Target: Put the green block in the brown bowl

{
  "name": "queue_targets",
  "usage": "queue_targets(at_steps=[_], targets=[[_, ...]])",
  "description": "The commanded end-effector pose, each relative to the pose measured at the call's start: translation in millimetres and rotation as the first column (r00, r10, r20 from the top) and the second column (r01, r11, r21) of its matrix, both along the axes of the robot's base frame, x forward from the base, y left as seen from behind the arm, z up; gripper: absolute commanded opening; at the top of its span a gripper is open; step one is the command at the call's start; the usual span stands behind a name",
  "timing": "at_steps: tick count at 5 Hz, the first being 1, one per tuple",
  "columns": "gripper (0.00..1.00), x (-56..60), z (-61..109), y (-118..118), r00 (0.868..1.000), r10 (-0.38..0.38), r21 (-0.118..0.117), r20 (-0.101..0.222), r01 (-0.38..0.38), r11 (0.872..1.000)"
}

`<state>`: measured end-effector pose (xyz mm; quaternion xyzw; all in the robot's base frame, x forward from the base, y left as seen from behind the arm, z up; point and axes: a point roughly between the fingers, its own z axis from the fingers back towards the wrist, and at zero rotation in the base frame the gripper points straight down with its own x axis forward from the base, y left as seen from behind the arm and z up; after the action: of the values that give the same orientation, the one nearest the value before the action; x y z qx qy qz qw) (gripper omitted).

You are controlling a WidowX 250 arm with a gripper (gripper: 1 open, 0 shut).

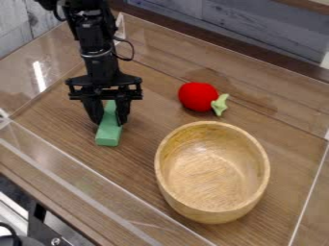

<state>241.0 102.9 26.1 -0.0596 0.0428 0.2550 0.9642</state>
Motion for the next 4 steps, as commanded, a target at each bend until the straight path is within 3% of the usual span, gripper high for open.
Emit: queue_targets(at_steps=[1,3,4], targets=[[0.0,2.0,9.8,-5.7,0.999,-0.018,-0.006,0.031,0.018,1.0],[0.0,0.6,11.9,-17.8,0.998,-0.047,-0.039,0.037,0.048,0.998],[1.0,1.5,14.8,-23.1,0.997,-0.064,-0.057,0.048,0.067,0.996]])
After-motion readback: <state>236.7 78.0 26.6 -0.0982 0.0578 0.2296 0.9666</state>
